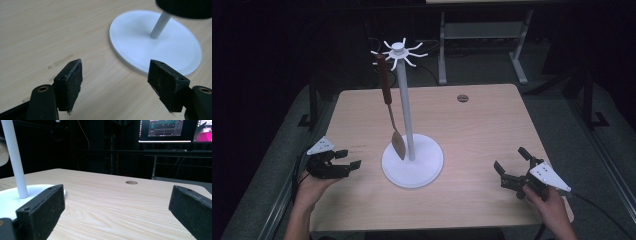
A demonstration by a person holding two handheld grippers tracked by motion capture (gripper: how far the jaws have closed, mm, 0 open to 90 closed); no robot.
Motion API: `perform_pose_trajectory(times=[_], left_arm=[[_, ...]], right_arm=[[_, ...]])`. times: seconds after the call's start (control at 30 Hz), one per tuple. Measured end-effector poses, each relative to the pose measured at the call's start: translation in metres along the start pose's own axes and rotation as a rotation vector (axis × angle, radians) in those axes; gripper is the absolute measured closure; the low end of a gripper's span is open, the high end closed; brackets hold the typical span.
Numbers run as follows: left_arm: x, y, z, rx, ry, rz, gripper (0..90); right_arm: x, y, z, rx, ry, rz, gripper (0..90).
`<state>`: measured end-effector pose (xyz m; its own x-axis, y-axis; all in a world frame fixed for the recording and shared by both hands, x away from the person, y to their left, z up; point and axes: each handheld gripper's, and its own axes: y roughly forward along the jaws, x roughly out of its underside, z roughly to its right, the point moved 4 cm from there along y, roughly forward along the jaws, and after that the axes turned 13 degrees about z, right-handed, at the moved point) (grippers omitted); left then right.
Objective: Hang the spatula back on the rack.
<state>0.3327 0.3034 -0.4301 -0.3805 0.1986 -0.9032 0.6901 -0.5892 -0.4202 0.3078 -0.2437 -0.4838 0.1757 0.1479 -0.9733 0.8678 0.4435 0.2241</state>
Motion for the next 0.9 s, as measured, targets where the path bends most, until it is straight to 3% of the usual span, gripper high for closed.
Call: perform_pose_trajectory(times=[0.13, 0.27, 0.43, 0.8, 0.9], left_arm=[[0.014, 0.001, 0.001, -0.021, 0.027, -0.043, 25.6], [0.021, 0.003, 0.002, -0.039, 0.014, -0.039, 24.3], [0.031, 0.006, 0.001, -0.061, 0.042, -0.068, 20.9], [0.051, 0.011, -0.002, -0.072, 0.073, -0.146, 14.0], [0.052, 0.011, -0.004, -0.074, 0.071, -0.148, 13.8]], right_arm=[[0.0, 0.0, 0.0, 0.0, 0.0, 0.0, 0.0], [0.0, 0.0, 0.0, 0.0, 0.0, 0.0, 0.0], [0.0, 0.0, 0.0, -0.001, 0.001, 0.0, 0.0], [0.0, 0.0, 0.0, -0.003, -0.006, 0.001, 0.0], [0.0, 0.0, 0.0, -0.003, -0.006, 0.001, 0.0]])
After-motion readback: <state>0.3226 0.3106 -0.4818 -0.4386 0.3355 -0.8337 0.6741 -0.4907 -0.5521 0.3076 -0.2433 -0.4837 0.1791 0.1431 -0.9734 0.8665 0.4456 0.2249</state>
